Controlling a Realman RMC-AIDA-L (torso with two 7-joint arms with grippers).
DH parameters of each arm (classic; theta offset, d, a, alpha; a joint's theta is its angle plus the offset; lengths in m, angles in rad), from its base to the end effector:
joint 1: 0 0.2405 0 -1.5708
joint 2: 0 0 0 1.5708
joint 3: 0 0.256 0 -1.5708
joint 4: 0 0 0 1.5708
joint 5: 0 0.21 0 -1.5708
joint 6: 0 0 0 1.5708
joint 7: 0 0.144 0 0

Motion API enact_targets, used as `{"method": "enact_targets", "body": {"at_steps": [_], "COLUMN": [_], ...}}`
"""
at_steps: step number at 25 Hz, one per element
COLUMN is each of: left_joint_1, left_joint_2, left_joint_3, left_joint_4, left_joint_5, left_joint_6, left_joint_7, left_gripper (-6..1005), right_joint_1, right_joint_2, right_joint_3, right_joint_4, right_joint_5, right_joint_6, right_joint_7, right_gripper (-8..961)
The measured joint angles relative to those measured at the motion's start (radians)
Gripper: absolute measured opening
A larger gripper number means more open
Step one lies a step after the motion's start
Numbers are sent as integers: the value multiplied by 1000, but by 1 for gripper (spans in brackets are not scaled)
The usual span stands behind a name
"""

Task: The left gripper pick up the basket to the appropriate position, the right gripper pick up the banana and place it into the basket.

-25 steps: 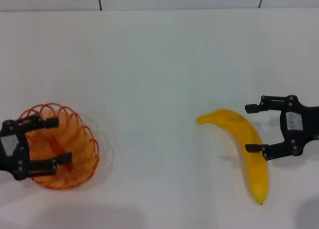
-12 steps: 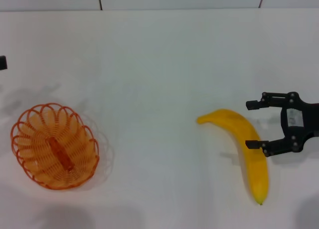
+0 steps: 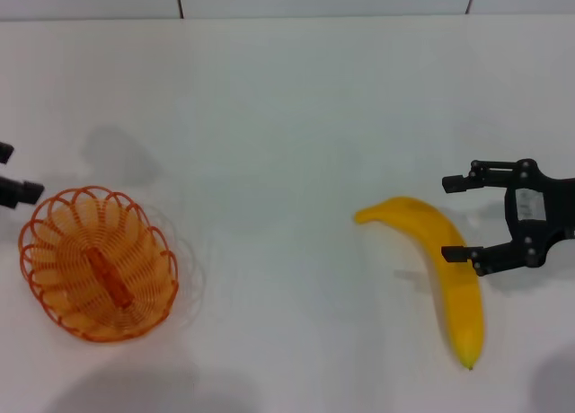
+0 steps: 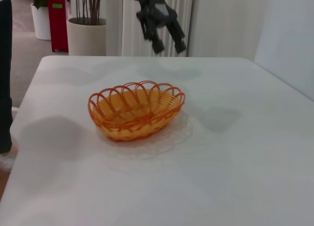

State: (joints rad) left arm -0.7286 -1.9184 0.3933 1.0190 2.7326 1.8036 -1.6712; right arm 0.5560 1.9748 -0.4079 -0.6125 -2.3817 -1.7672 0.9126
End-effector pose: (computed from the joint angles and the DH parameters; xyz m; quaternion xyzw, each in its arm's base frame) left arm -0.2800 0.3616 0.1366 -0.9459 -0.2691 0.0488 0.1746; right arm 0.3041 0.3038 0.0403 -0.9820 0.0266 0.1505 0.1110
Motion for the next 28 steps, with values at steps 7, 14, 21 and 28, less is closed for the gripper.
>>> {"method": "enact_targets", "body": {"at_steps": [7,14,21,28], "left_joint_1": [-24,-33,-34,-46], "left_joint_2": [-93,-114,-114,-109], "left_joint_3": [102,153,155,153], "left_joint_4": [2,-30,-63,-113], "left_joint_5": [98,101,124,135], "left_joint_6": [-153,-198,-216,-217], "left_joint_7": [83,119,108,83], "left_gripper": [890,890,877,790], "right_joint_1": [1,4,4,4], "right_joint_2": [-1,-2,-2,-2], "right_joint_3": [3,1,5,4], "right_joint_4": [-2,-4,-4,-3], "right_joint_5": [1,3,3,2], "right_joint_6": [0,0,0,0], "right_joint_7": [22,37,37,37], "right_gripper": [887,887,887,887]}}
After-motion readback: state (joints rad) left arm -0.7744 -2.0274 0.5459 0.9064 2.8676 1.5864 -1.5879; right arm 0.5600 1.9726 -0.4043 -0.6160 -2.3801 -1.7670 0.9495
